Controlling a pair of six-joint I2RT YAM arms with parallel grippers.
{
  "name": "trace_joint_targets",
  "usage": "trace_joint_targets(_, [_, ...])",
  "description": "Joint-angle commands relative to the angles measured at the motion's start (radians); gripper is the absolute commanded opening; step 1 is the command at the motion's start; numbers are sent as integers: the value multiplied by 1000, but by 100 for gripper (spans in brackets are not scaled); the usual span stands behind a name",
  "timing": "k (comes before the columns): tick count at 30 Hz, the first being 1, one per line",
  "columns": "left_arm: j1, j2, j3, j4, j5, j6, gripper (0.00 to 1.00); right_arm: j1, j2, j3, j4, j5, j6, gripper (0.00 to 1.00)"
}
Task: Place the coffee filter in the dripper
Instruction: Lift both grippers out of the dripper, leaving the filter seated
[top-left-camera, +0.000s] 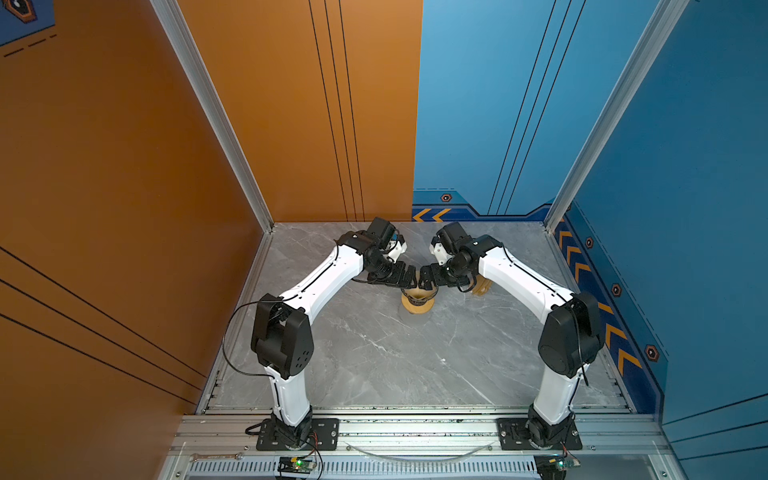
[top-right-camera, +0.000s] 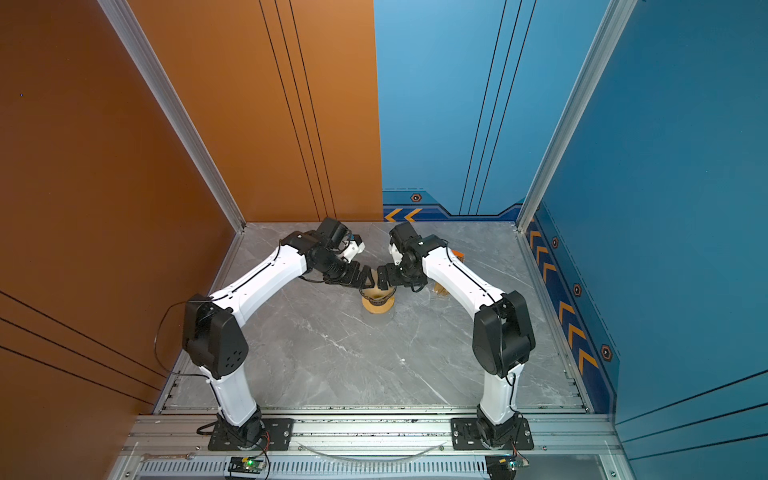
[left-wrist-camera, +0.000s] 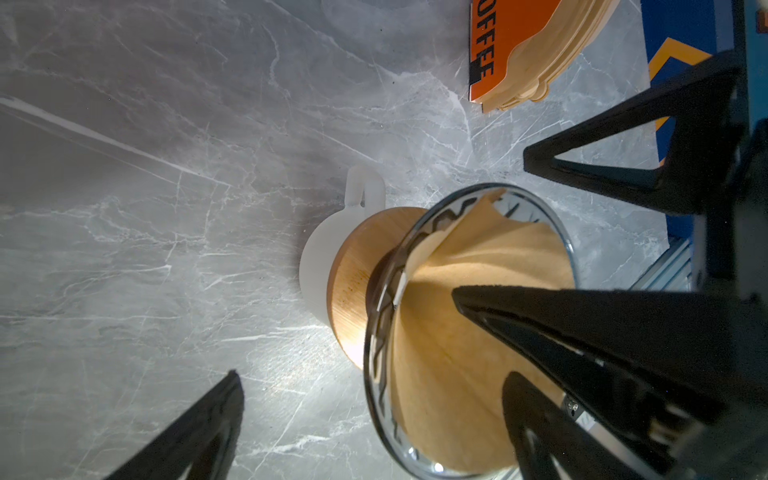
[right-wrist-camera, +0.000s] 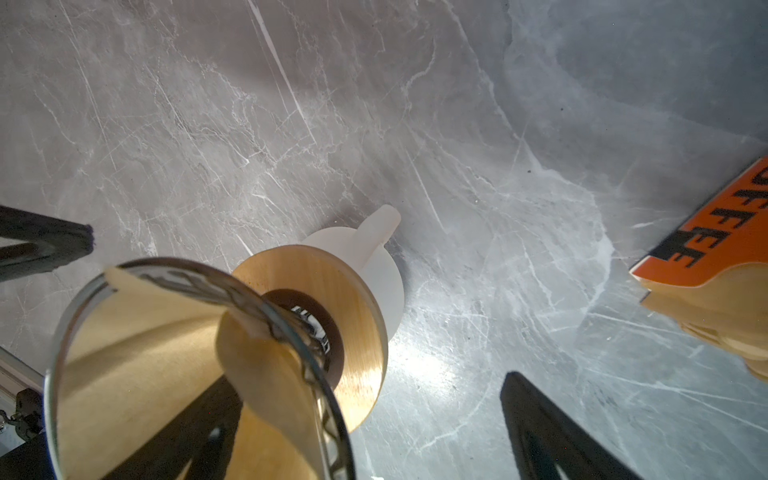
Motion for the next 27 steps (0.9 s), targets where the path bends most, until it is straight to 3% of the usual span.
trace_joint_targets(1, [12, -60, -7, 7, 29, 27, 98, 8, -63, 25, -33, 20, -18, 95])
trace_joint_targets(12, [53, -127, -24, 25, 53, 58, 98, 21, -167, 5, -31, 62, -52, 88])
trace_joint_targets(19, [100, -215, -57, 72, 114, 117, 98, 56, -202, 15, -46, 7, -241, 73])
trace_joint_targets(27, [114, -294, -112, 152, 127, 123, 98, 64, -142, 113, -108, -27, -318, 58])
